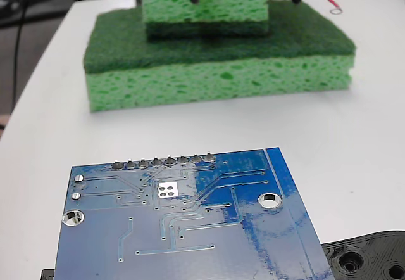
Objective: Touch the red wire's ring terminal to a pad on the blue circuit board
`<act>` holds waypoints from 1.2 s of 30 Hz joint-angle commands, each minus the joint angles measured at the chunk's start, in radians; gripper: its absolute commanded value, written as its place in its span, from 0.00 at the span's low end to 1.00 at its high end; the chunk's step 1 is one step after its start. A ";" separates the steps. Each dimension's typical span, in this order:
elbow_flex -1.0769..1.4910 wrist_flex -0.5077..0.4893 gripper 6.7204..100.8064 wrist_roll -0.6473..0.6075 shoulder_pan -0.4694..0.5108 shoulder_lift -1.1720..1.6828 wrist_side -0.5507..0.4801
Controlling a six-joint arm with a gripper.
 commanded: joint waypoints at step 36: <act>-0.003 -0.009 0.99 0.058 -0.003 0.002 0.098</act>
